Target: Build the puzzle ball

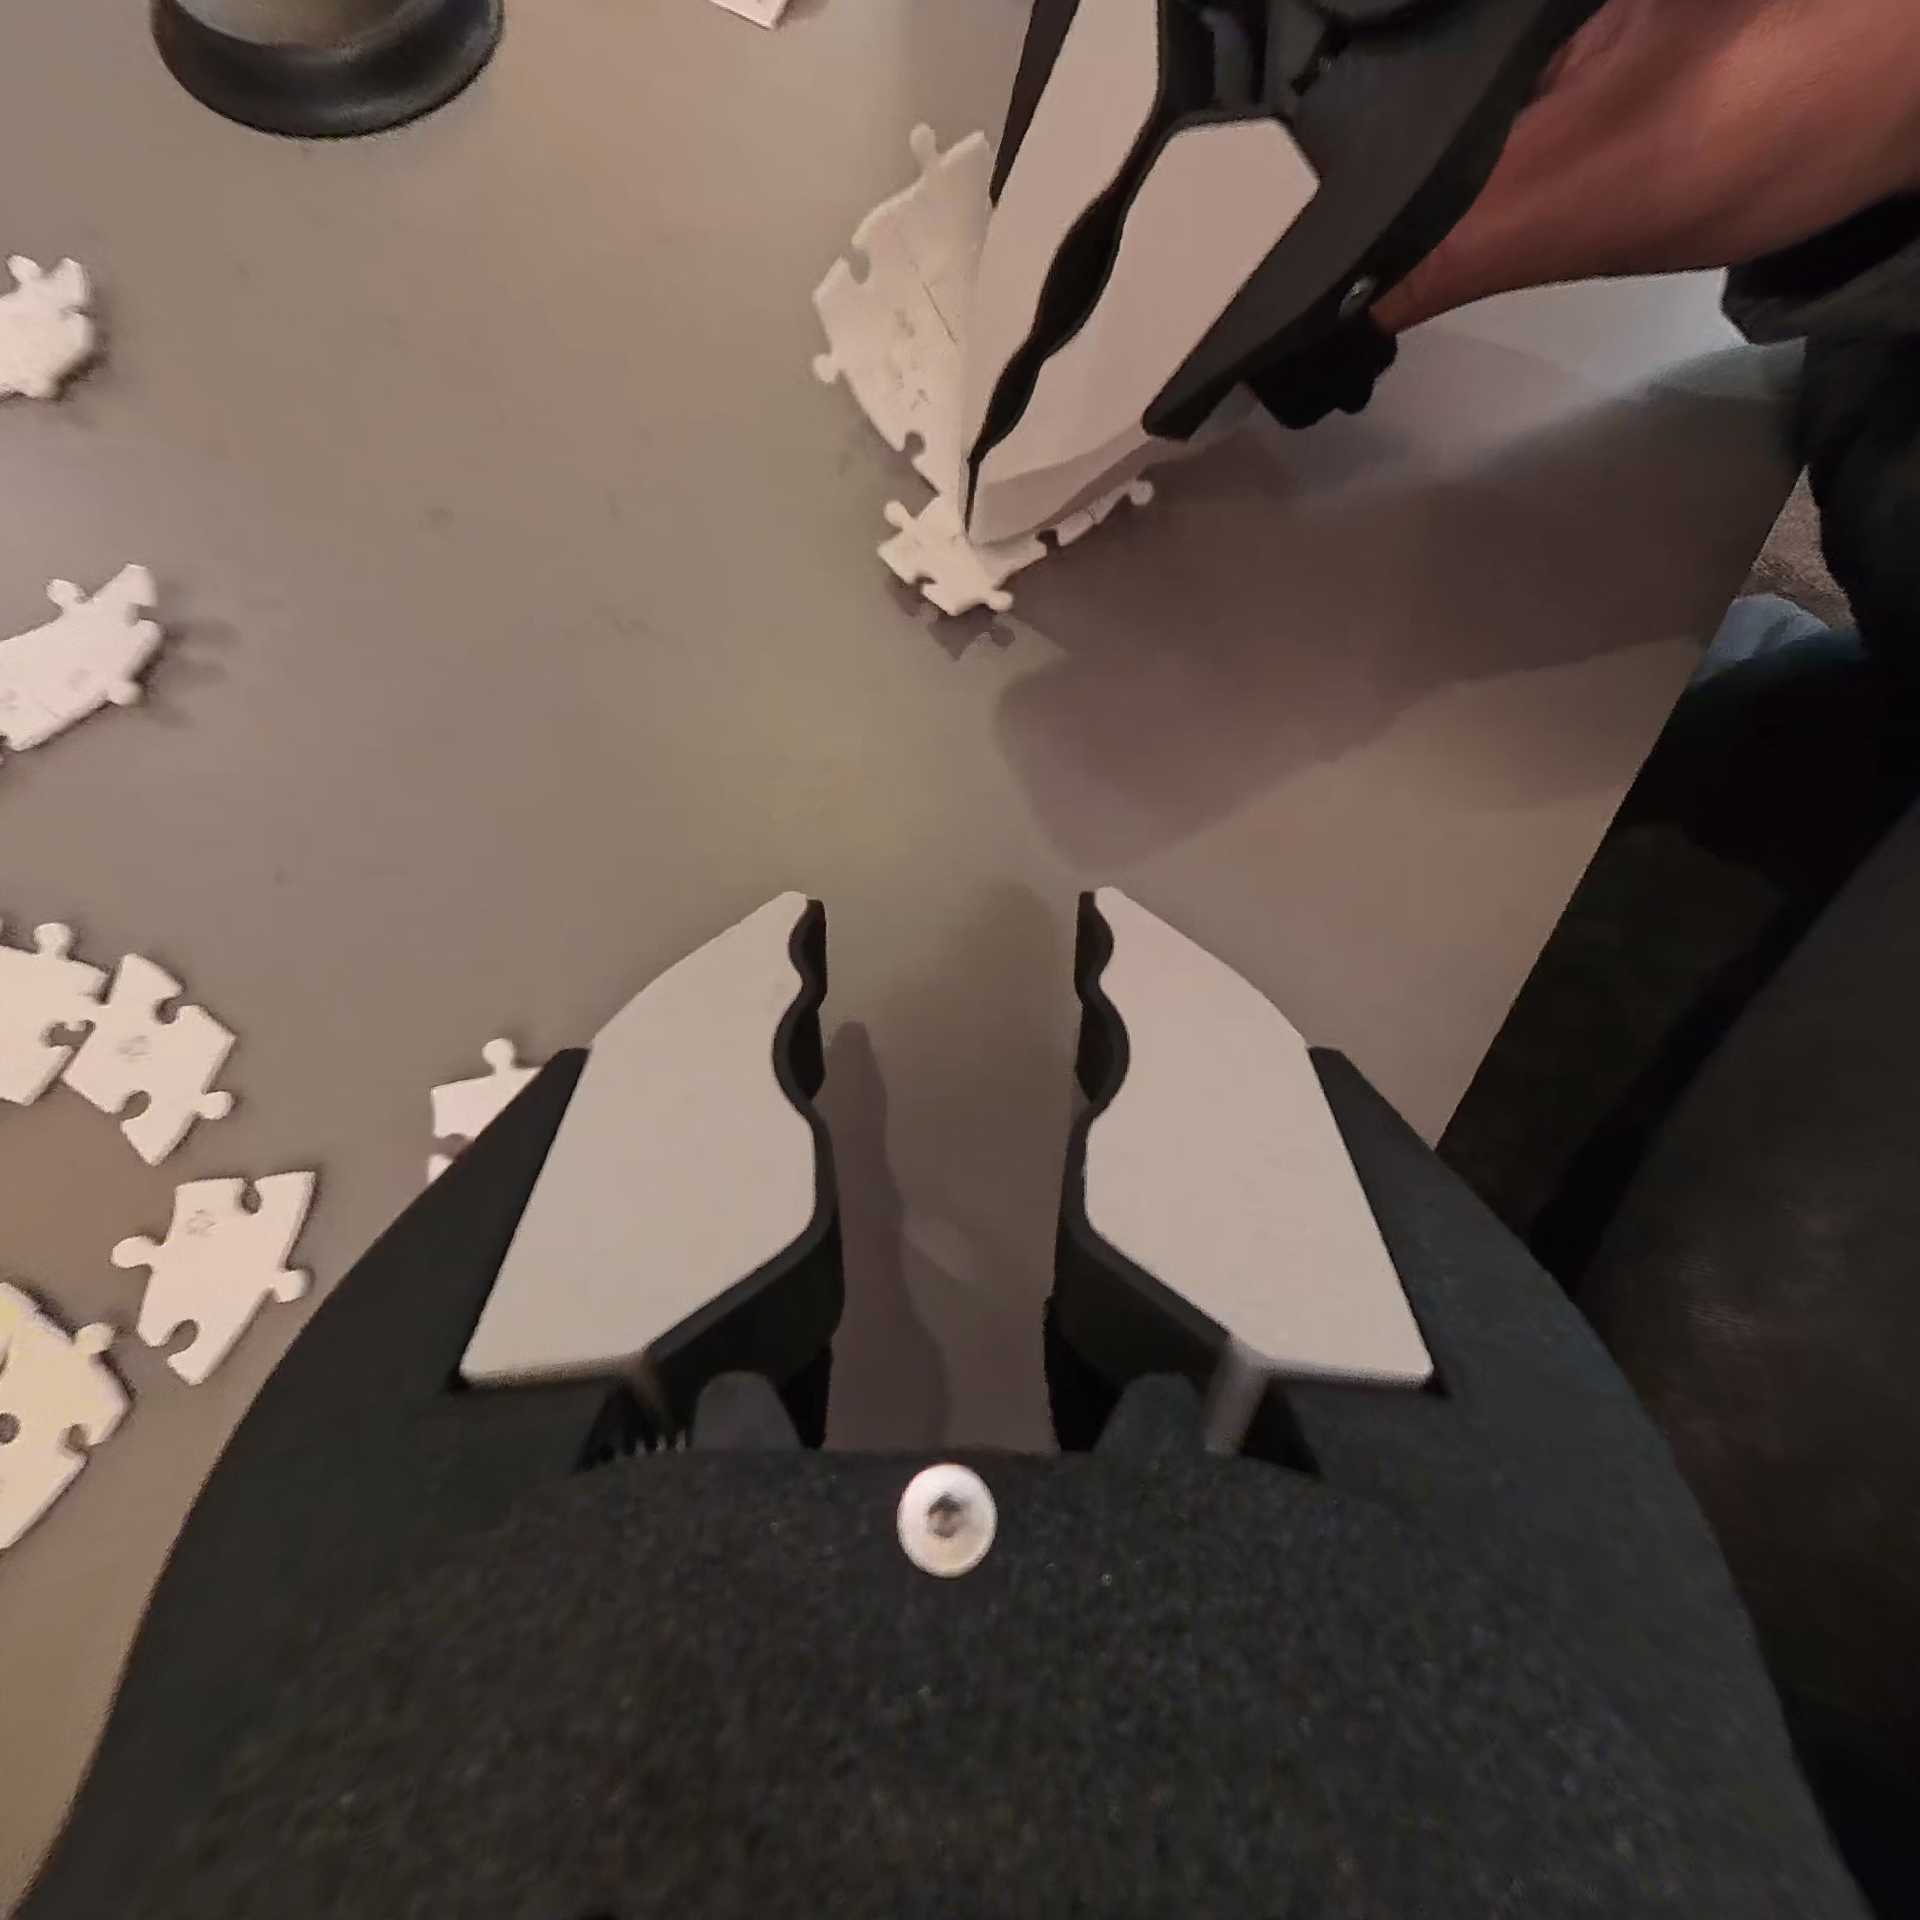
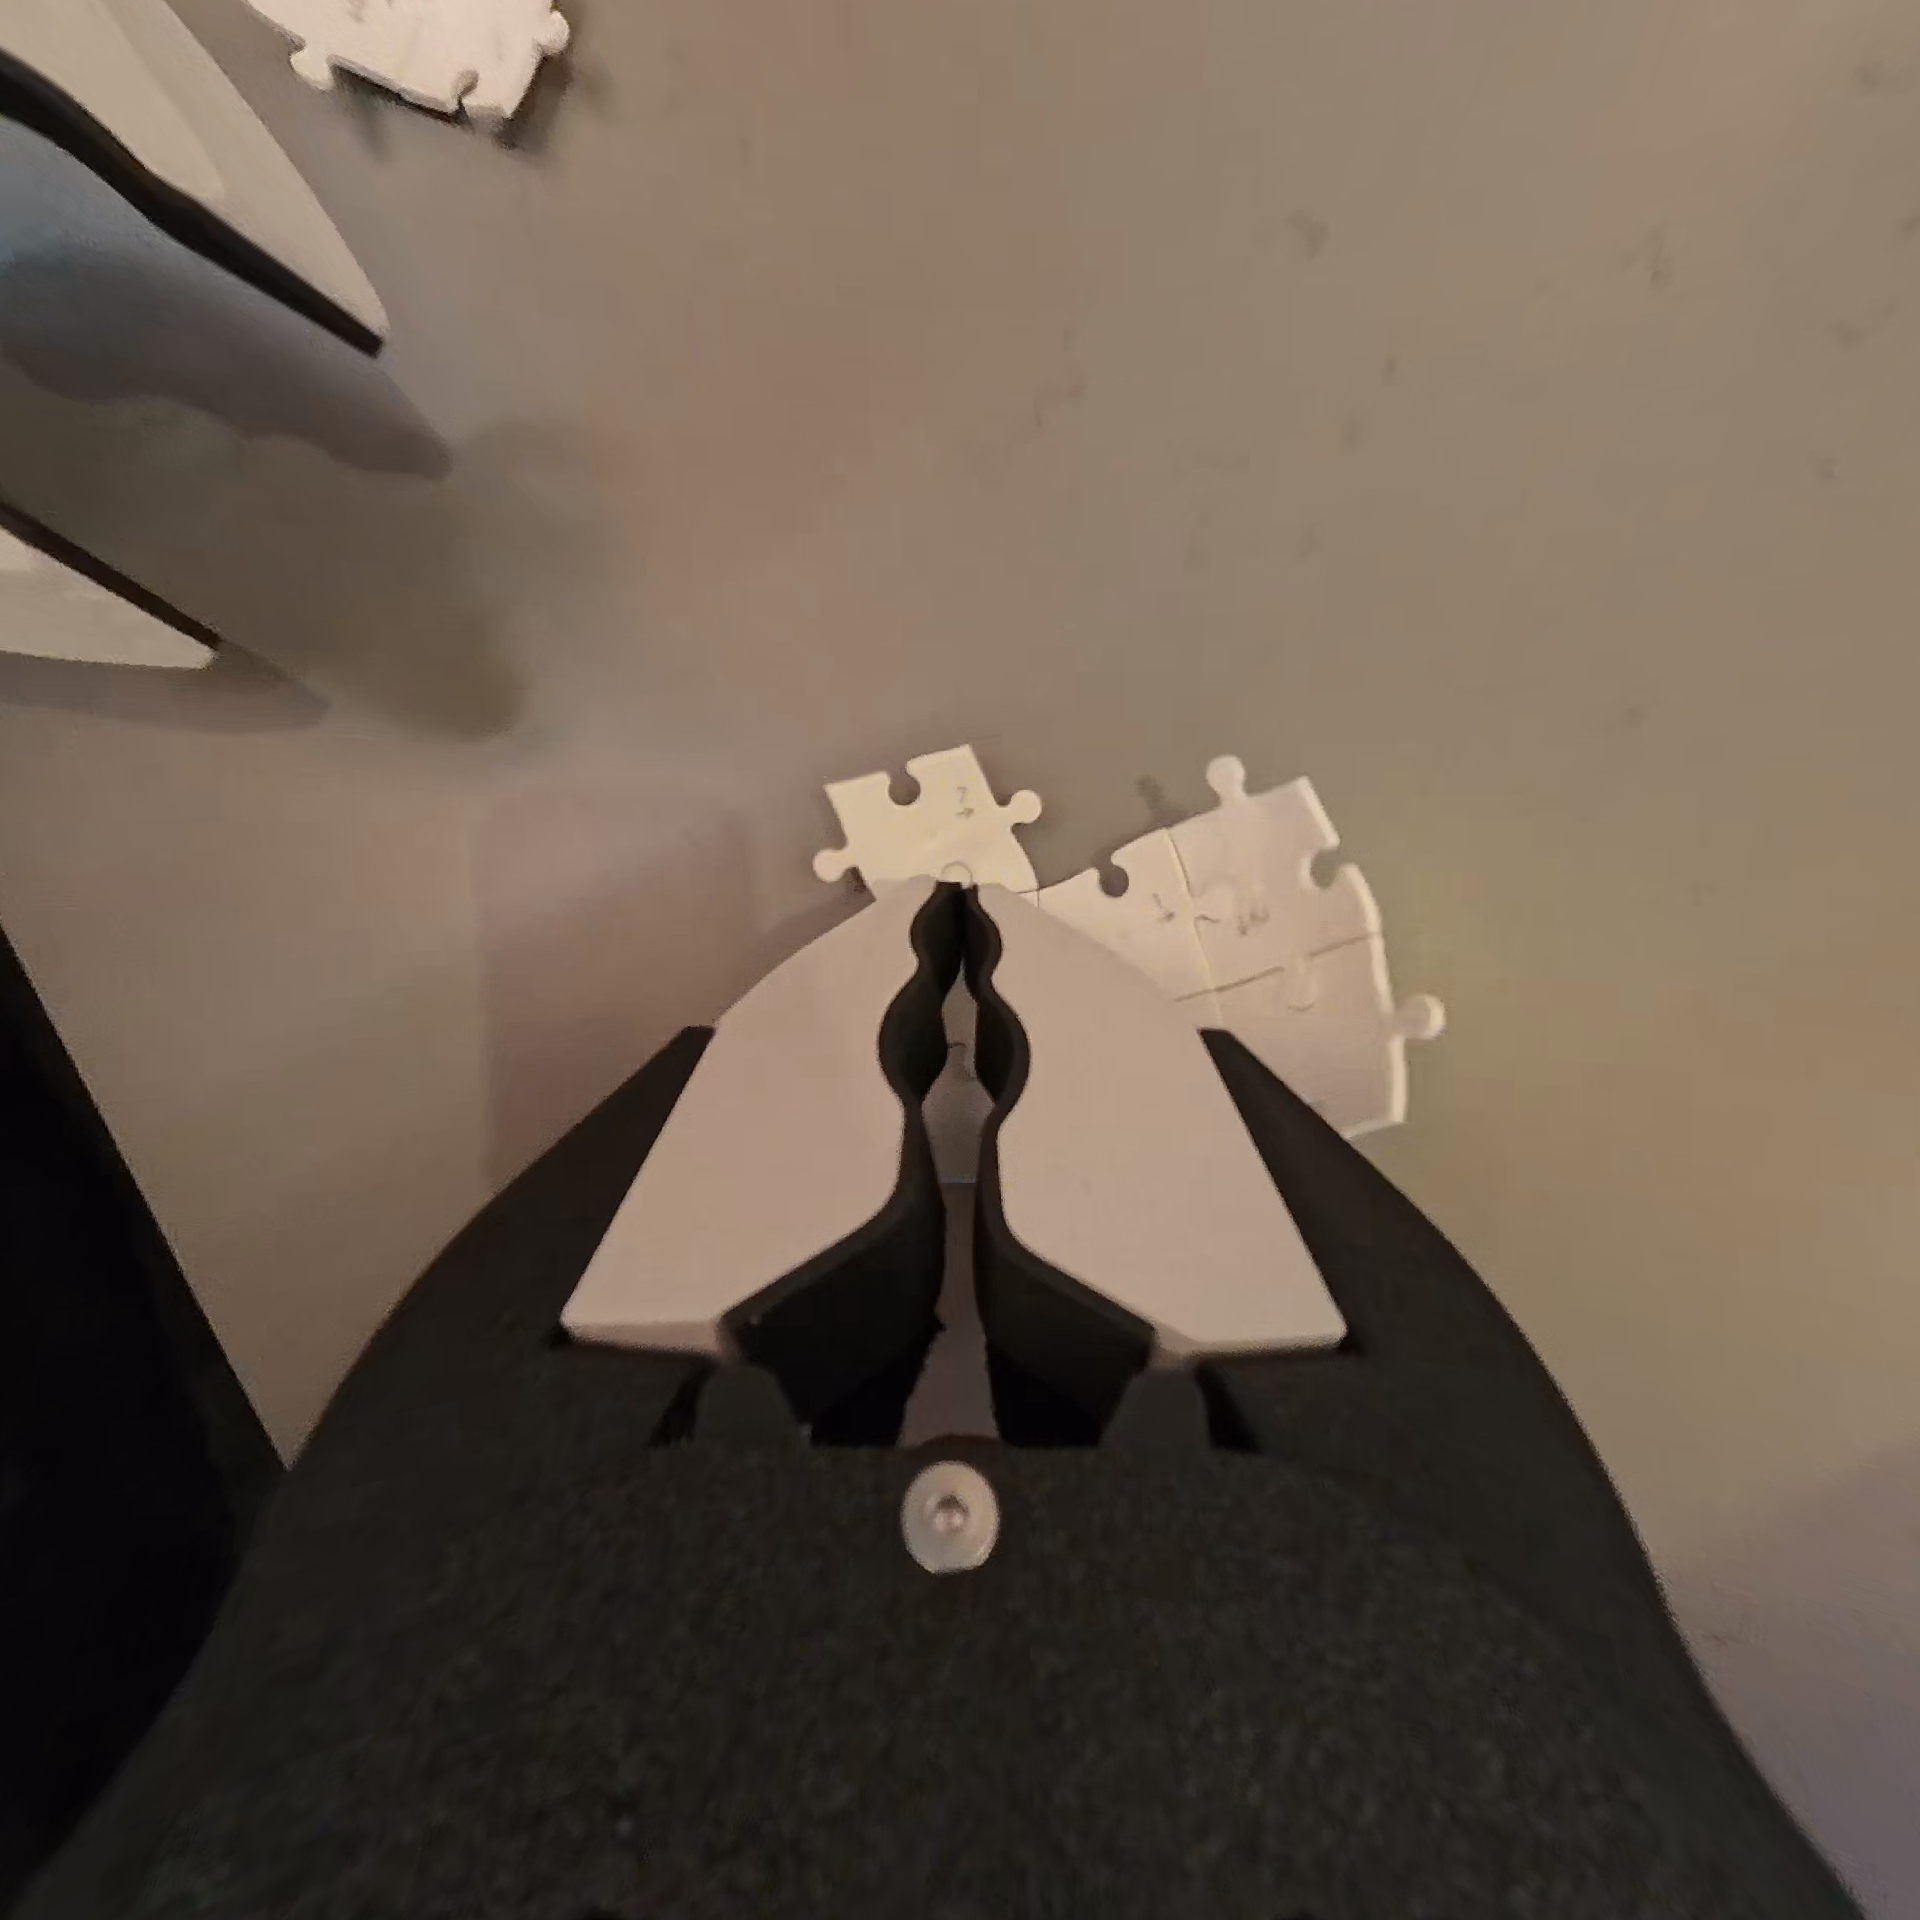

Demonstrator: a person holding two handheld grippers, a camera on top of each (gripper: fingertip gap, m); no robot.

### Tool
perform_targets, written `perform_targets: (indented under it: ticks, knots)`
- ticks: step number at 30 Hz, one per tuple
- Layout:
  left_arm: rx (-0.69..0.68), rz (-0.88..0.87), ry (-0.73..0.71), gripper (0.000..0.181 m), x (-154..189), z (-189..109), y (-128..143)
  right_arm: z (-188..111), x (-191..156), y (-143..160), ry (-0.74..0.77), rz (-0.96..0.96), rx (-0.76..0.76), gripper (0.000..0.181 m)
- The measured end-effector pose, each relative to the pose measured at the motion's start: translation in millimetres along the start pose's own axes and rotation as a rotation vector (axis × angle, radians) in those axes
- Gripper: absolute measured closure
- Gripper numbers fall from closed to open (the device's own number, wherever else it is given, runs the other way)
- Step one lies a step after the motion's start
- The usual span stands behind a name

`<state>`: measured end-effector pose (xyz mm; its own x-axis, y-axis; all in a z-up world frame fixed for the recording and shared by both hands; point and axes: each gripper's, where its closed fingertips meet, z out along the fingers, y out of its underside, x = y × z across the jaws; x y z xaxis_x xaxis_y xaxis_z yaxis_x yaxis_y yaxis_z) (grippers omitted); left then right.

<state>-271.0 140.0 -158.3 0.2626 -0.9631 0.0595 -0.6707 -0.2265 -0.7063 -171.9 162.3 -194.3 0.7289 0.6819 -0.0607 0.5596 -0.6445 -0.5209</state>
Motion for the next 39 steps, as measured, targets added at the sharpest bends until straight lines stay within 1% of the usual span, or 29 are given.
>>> perform_targets:
  ticks: [5, 8, 13, 15, 19, 23, 26, 29, 31, 34, 39]
  knots:
    - [0.077, -0.037, -0.012, 0.129, -6, -11, -11, 1, 1, 0, 0.013, -0.049, -0.060, 0.181]
    - [0.091, -0.060, -0.012, 0.129, -8, -15, -12, 0, 0, 2, -0.023, -0.057, -0.085, 0.181]
    - [0.128, -0.068, -0.019, 0.126, -4, -22, -16, -10, -8, 18, -0.109, -0.109, -0.125, 0.181]
    - [0.128, -0.067, -0.020, 0.125, -1, -21, -14, -14, -8, 23, -0.103, -0.136, -0.137, 0.181]
    - [0.100, -0.056, -0.019, 0.122, 2, -16, -10, -31, -12, 13, -0.118, -0.139, -0.042, 0.181]
    - [0.080, -0.044, -0.018, 0.123, 4, -13, -7, -39, -1, 13, -0.085, -0.096, 0.000, 0.181]
    - [0.062, -0.036, -0.025, 0.123, 5, -11, -4, -34, 4, 19, -0.075, -0.075, -0.005, 0.181]
    - [0.053, -0.030, -0.032, 0.123, 5, -9, -3, -29, 5, 19, -0.072, -0.061, 0.007, 0.181]
    - [0.047, -0.030, -0.032, 0.123, 5, -8, -3, -28, 6, 16, -0.061, -0.062, 0.026, 0.181]
    - [0.041, -0.030, -0.030, 0.123, 5, -6, -2, -23, 5, 0, -0.047, -0.060, 0.086, 0.181]
    - [0.024, -0.026, -0.030, 0.123, 6, -4, 1, -2, 5, -11, 0.003, -0.071, 0.034, 0.181]
